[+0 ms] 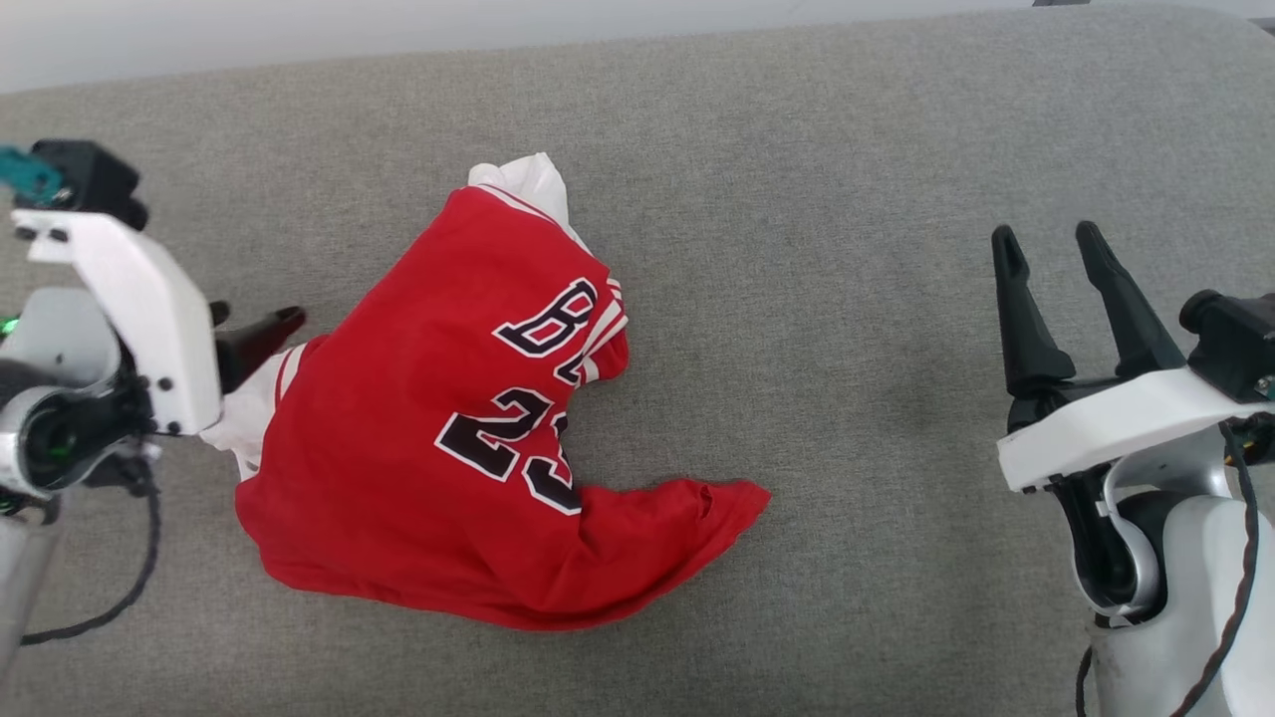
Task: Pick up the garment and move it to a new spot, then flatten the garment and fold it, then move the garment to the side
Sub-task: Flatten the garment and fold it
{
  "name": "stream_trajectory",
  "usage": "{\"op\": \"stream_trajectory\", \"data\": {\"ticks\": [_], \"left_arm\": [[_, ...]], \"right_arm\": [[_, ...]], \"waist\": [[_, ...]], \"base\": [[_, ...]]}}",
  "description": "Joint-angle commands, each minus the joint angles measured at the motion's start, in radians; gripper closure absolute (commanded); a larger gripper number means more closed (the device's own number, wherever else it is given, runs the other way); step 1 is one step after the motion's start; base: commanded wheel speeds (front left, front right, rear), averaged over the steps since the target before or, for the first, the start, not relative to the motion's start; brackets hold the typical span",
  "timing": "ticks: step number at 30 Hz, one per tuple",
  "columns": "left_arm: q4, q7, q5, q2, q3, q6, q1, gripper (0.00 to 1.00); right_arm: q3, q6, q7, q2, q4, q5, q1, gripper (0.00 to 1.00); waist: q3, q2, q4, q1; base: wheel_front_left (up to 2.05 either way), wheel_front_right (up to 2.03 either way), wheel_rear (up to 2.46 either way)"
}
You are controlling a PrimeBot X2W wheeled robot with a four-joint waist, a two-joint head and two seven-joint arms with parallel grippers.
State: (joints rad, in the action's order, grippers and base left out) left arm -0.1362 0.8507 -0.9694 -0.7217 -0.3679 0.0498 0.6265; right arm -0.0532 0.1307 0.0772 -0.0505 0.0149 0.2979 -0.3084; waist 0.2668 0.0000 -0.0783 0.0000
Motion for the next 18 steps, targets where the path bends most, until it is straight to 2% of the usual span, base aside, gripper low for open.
{"op": "stream_trajectory", "data": {"ticks": [1, 7, 18], "left_arm": [[0.015, 0.013, 0.012, 0.011, -0.013, -0.004, 0.016, 0.0], [0.026, 0.047, 0.028, 0.044, -0.064, -0.014, 0.058, 0.0], [-0.101, 0.053, 0.074, 0.103, -0.145, -0.042, 0.094, 0.0]], "right_arm": [[0.004, 0.0, -0.01, 0.0, 0.002, 0.003, -0.01, 0.0], [0.012, 0.0, -0.02, 0.0, 0.01, 0.01, -0.02, 0.0], [0.036, 0.0, -0.039, 0.0, 0.03, 0.034, -0.03, 0.0]], "waist": [[0.0, 0.0, -0.001, 0.0], [0.005, 0.0, -0.015, 0.0], [0.039, 0.0, -0.066, 0.0]], "base": [[0.0, 0.0, 0.0], [0.0, 0.0, 0.0], [0.0, 0.0, 0.0]]}}
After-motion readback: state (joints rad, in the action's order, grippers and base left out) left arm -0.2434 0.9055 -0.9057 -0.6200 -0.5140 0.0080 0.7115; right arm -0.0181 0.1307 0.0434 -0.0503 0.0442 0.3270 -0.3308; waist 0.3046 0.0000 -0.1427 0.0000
